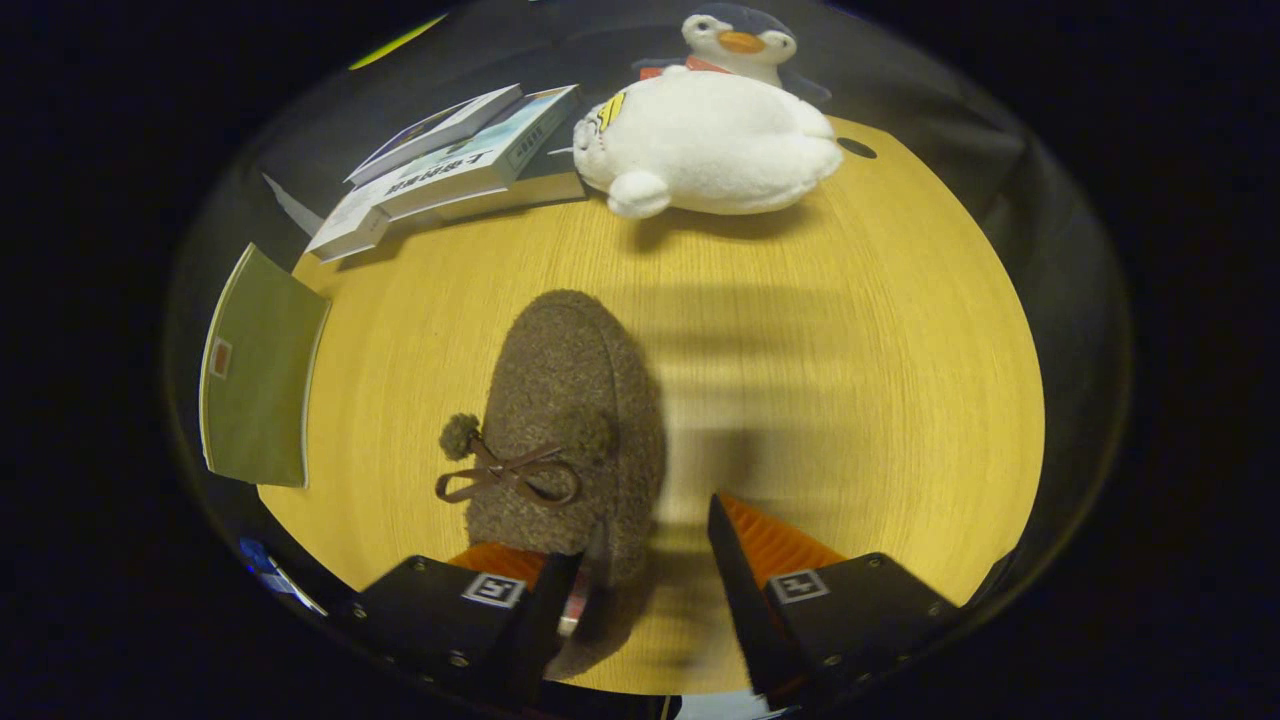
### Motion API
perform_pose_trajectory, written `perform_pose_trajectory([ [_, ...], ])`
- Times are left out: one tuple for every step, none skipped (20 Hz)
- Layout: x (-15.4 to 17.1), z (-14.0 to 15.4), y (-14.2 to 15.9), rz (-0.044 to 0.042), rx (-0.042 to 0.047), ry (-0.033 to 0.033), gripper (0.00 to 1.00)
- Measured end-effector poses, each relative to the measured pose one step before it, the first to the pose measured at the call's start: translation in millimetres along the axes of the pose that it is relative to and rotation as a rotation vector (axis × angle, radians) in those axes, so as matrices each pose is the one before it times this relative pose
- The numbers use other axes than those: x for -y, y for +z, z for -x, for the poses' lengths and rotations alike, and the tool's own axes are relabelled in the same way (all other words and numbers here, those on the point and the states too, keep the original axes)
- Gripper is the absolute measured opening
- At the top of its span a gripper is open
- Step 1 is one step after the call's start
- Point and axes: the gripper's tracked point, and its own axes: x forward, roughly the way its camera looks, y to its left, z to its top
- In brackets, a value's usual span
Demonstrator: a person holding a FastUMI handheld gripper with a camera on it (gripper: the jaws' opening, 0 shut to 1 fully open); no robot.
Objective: Open the storage box then place both shoes into the box .Put the left shoe in first, then the right shoe, with the right side of both shoes facing outward in a uniform manner.
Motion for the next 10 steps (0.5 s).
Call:
perform_pose_trajectory([
  [-2.26, -2.48, 0.52, -0.00241, -0.00267, 0.00196, 0.45],
  [-0.3, -1.43, 0.79, 0.00509, 0.0057, -0.00506, 0.37],
  [5.48, 6.56, 3.94, 0.00922, 0.0109, -0.03313, 0.36],
  [1.41, -0.56, 6.8, -0.02832, 0.02778, -0.01877, 0.21],
  [2.12, -0.03, -1.04, -0.00387, 0.00315, -0.00521, 0.07],
  [-0.24, 1.84, 0.06, 0.00213, 0.00443, 0.00295, 0.07],
  [-0.99, 7.59, -0.13, -0.01013, 0.0055, -0.00366, 0.07],
  [0.48, 7.09, 5.0, 0.00222, 0.00708, -0.00073, 0.0],
  [0.17, -2.45, -0.02, -0.00176, 0.00751, 0.00298, 0.0],
  [-2.47, 2.88, 3.64, -0.00498, 0.00658, 0.00694, 0.0],
])
